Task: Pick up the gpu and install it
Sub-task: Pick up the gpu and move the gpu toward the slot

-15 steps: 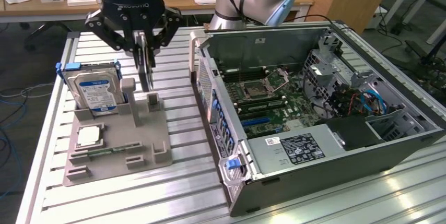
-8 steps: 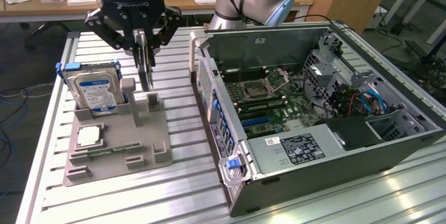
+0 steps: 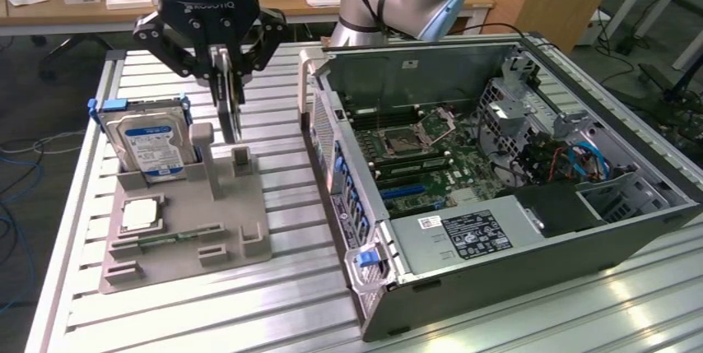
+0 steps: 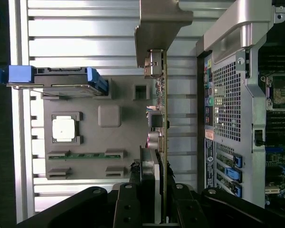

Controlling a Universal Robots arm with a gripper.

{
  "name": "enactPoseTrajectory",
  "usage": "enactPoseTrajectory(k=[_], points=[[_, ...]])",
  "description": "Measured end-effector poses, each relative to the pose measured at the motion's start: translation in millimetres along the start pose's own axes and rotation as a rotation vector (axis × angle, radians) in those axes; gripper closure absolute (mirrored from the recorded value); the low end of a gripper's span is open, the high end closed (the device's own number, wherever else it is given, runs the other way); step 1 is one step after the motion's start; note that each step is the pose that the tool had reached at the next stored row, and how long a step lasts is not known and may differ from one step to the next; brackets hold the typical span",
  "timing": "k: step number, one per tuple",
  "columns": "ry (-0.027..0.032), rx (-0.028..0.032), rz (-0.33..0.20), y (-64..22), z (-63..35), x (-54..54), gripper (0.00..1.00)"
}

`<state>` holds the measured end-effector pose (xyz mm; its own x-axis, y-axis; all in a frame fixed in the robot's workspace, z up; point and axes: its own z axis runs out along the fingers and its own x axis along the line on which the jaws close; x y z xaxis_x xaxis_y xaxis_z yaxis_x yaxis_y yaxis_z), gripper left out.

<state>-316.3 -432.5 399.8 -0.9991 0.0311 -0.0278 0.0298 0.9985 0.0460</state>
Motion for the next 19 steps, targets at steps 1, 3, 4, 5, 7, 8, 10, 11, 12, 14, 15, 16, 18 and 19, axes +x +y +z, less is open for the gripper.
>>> enactPoseTrajectory(k=[1,3,4,5,7,8,10,11,12,14,15,16,18,19], points=[[-0.0001,-0.0001,0.0,0.0,-0.3,0.0,0.72],[-0.0001,-0.0002,-0.001,0.1,-1.1,0.0,0.72],[-0.0001,-0.0001,-0.001,0.1,-1.6,-0.1,0.72],[-0.0001,-0.0001,-0.001,0.1,-2.1,-0.1,0.72],[0.0,-0.0001,-0.002,0.2,-3.5,-0.1,0.72],[0.0,-0.0002,-0.002,0.2,-4.2,-0.1,0.72],[0.0,-0.0003,-0.003,0.3,-5.6,-0.2,0.72],[0.0001,-0.0002,-0.003,0.3,-6.4,-0.2,0.72],[0.0,-0.0002,-0.004,0.4,-7.3,-0.2,0.72],[0.0001,-0.0003,-0.005,0.4,-9.3,-0.3,0.72],[0.0001,-0.0005,-0.005,0.5,-10.3,-0.3,0.72],[0.0001,-0.0006,-0.005,0.5,-11.3,-0.3,0.72],[0.0001,-0.0008,-0.006,0.6,-12.9,-0.4,0.72],[0.0001,-0.0008,-0.006,0.6,-13.6,-0.4,0.72]])
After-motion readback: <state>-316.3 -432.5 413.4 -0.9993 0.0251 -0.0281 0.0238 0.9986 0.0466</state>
